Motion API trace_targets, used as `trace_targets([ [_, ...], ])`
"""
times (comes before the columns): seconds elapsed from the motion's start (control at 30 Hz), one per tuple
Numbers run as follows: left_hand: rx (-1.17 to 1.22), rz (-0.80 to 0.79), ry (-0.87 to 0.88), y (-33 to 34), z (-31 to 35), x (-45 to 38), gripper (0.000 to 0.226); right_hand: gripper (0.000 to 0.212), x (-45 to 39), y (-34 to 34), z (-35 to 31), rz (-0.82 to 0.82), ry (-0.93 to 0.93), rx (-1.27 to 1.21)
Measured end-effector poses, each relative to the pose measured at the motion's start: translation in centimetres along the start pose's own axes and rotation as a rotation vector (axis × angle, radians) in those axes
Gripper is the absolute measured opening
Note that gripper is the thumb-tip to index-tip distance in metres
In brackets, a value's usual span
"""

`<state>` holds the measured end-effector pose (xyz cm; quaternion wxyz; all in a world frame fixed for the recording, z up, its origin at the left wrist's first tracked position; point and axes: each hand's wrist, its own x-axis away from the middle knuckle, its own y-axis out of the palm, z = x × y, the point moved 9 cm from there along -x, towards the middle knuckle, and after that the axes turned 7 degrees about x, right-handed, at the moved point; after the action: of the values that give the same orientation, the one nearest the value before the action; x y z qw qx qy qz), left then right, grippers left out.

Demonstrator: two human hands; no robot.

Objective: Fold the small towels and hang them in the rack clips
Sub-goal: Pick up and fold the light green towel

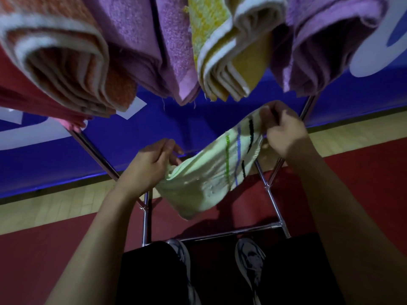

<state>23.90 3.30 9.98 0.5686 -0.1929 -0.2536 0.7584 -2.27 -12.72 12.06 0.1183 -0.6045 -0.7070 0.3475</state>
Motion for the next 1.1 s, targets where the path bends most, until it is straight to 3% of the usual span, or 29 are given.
trace_targets([
  [0.27, -0.067, -0.100, 0.109, 0.8, 0.4, 0.1, 0.033, 0.024, -0.3, -3.1, 2.5, 0.224, 0.131, -0.080],
  [0.47, -0.130, -0.159, 0.077, 1.5, -0.4, -0.1, 0.045, 0.031, 0.4, -5.4, 2.9, 0.321, 0.147, -0.132],
  [0.6, -0.045, -0.191, 0.035, 2.0, -0.3, -0.2, 0.034, 0.032, 0.6, -6.4, 3.1, 0.365, 0.119, -0.123],
  [0.77, -0.168, -0.220, 0.020, 3.9, -0.6, -0.2, 0.030, 0.032, 0.6, -6.0, 1.5, 0.331, 0.070, -0.137],
  [0.9, -0.196, -0.195, -0.128, 3.7, -2.6, -0.9, 0.033, 0.023, 0.7, -4.8, -0.8, 0.219, -0.023, -0.011],
  [1.0, -0.381, -0.341, -0.321, 4.8, -5.2, -0.6, 0.056, 0.022, 1.0, -4.1, -1.8, 0.121, -0.076, 0.051],
  [1.1, -0.365, -0.465, -0.409, 6.0, -5.7, 0.3, 0.077, 0.020, 1.2, -4.2, -2.2, 0.104, -0.075, 0.024],
])
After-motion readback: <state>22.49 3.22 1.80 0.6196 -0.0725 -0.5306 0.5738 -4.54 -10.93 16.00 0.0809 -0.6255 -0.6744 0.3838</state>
